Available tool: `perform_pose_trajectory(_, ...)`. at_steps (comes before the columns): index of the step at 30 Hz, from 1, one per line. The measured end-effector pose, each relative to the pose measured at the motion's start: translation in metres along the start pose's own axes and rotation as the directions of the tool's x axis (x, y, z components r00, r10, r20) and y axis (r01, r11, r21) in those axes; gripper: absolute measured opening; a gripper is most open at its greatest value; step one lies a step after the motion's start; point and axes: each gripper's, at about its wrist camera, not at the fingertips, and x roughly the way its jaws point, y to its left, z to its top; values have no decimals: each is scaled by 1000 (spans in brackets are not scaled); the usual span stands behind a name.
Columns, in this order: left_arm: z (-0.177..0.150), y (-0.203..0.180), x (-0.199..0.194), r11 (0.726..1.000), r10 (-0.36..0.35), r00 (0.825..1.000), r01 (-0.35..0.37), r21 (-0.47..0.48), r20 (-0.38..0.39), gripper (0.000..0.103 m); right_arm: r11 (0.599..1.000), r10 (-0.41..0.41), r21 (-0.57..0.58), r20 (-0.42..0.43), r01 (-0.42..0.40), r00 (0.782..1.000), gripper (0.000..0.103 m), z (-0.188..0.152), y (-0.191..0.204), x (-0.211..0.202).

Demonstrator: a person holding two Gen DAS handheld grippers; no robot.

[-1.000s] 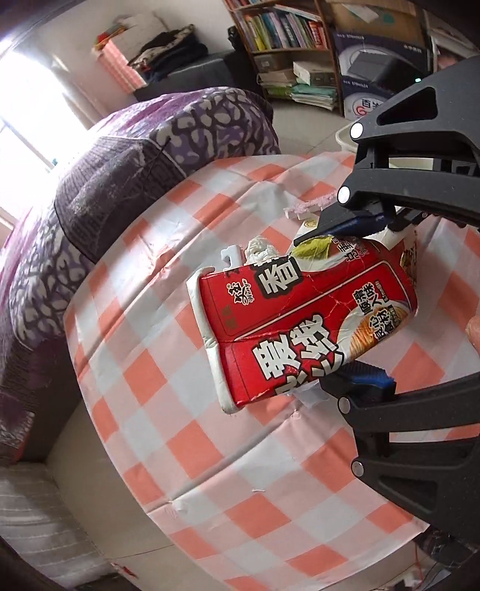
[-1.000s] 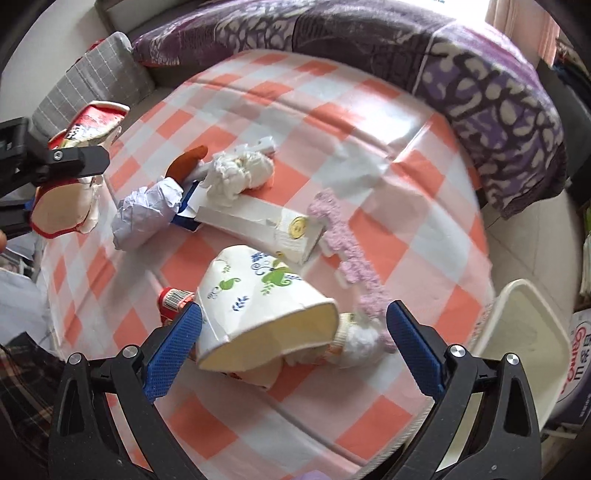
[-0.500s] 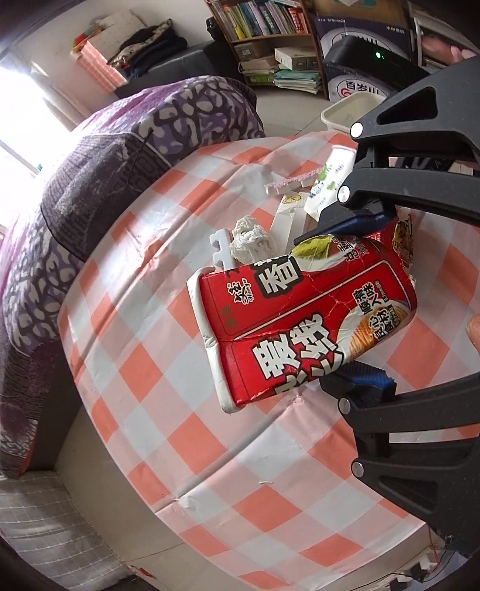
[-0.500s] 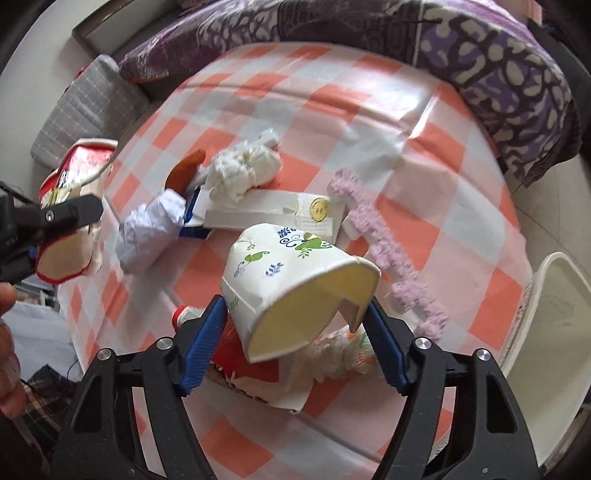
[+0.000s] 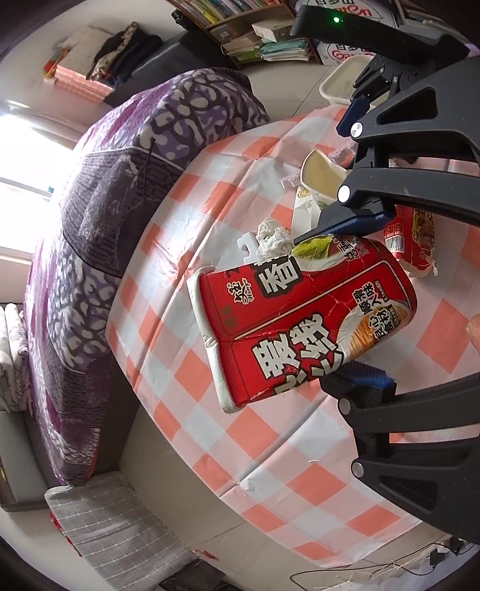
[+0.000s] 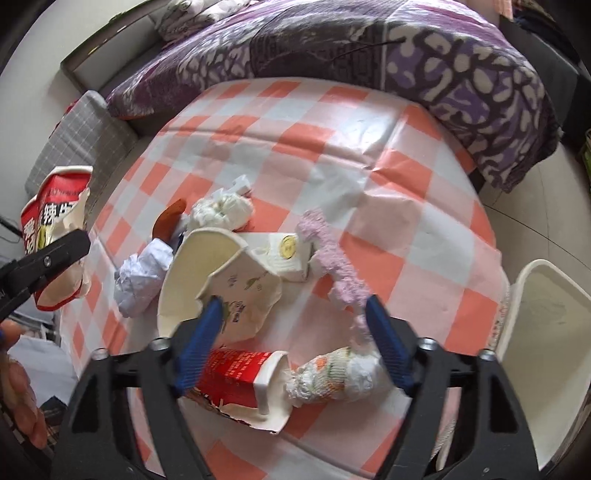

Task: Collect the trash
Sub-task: 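Grasp the white paper bowl with the right gripper while the left gripper holds the red cup, then grasp the torn red-and-white paper cup with the left gripper and lift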

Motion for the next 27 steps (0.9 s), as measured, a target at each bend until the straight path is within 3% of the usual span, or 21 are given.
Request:
perform_pose_trajectory(4,1,10,2,999,4,1000,-4,-33,-10,56,1000,12,2,7,-12,1000,82,-1,8,2)
perform_pose_trajectory(9,3,20,5,998,-2,1000,0,-64,-21,56,998,44,35,42,-46,998,96,4,22,-5)
perform_pose_trajectory(11,3,23,7,997,-5,1000,3,-73,-30,56,999,33,25,42,-34,999,96,7,30,0)
perform_pose_trajectory(17,3,35,9,997,2,999,-5,-81,-40,56,997,62,-45,-72,-65,996,96,2,53,34)
perform_pose_trajectory(20,3,40,10,996,-27,999,23,-88,-41,56,990,55,-128,-86,-65,995,96,-5,68,38)
perform_pose_trajectory(22,3,40,8,997,-20,999,18,-76,-32,55,980,21,-195,-59,-33,998,78,-9,76,37)
perform_pose_trajectory(23,3,40,8,997,-14,999,12,-71,-30,55,975,-2,-220,-53,-10,999,48,-11,79,37)
perform_pose_trajectory(24,3,40,9,998,-13,999,11,-69,-34,55,971,-24,-239,-66,7,998,41,-12,80,40)
perform_pose_trajectory(27,2,45,14,996,-20,998,14,-83,-66,55,978,-18,-209,-63,5,998,33,-11,73,40)
